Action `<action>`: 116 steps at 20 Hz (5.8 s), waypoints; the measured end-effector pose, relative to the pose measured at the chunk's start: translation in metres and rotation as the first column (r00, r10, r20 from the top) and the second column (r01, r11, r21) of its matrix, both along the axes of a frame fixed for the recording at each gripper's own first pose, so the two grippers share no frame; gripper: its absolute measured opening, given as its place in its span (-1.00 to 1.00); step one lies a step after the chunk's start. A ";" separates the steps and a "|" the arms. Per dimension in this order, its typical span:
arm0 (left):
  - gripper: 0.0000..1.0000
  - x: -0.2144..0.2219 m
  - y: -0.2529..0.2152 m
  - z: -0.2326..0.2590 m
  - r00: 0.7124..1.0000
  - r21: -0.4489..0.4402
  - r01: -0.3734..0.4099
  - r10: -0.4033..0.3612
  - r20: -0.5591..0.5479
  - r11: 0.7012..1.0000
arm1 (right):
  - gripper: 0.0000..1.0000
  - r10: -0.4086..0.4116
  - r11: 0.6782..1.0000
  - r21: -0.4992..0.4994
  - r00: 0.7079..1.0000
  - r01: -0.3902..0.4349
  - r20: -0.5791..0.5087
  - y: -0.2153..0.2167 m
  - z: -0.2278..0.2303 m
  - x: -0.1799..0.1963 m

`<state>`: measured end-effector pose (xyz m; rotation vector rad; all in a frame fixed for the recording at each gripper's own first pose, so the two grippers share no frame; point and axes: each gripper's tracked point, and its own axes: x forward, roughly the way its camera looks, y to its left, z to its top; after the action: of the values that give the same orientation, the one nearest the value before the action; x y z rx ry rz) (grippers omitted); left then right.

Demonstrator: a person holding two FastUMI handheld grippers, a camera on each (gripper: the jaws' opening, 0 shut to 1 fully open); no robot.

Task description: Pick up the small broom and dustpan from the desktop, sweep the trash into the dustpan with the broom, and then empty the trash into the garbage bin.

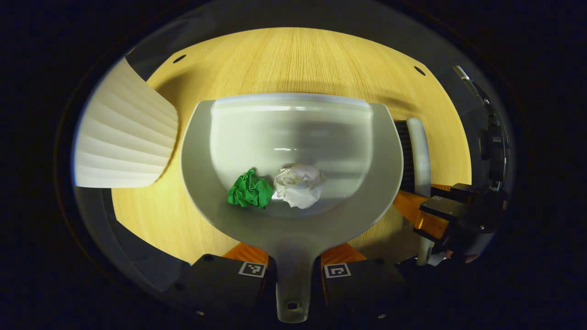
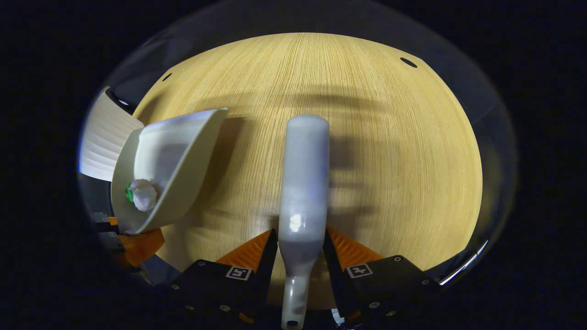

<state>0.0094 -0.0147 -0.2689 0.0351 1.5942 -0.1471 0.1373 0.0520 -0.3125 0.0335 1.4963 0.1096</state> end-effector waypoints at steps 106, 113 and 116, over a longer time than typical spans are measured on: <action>0.66 0.337 -0.287 -0.260 0.742 0.034 0.028 -0.043 0.669 0.999 | 0.91 -0.141 0.988 0.138 0.810 0.076 0.568 -0.025 0.187 0.092; 0.65 0.356 -0.284 -0.253 0.518 0.045 -0.016 -0.030 0.855 0.999 | 0.89 -0.116 0.993 0.106 0.561 0.050 0.819 -0.042 0.285 0.133; 0.63 0.366 -0.284 -0.241 0.402 0.009 -0.032 0.005 0.916 0.999 | 0.89 -0.118 0.993 0.112 0.436 0.040 0.892 -0.052 0.325 0.136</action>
<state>0.3756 -0.2991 -0.5101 0.1010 0.4413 -0.0604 0.2731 0.0003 0.0129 0.0911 0.3747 0.0830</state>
